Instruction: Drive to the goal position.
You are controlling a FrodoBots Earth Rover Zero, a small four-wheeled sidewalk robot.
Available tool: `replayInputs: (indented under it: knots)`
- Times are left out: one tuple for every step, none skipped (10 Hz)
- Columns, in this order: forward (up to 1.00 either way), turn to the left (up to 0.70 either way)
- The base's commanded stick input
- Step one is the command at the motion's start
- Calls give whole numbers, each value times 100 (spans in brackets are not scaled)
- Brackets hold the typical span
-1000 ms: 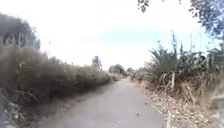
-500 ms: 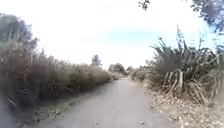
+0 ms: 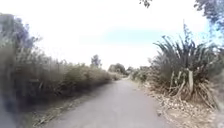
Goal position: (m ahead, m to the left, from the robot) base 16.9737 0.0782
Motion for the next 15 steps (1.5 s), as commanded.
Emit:
replayInputs:
  knots:
    - [70, 0]
    - [70, 0]
    - [70, 0]
    - [70, 0]
    - [70, 0]
    - [70, 0]
    - [70, 0]
    - [70, 0]
    - [70, 0]
    - [70, 0]
    - [70, 0]
    - [70, 0]
    - [70, 0]
    - [70, 0]
    - [70, 0]
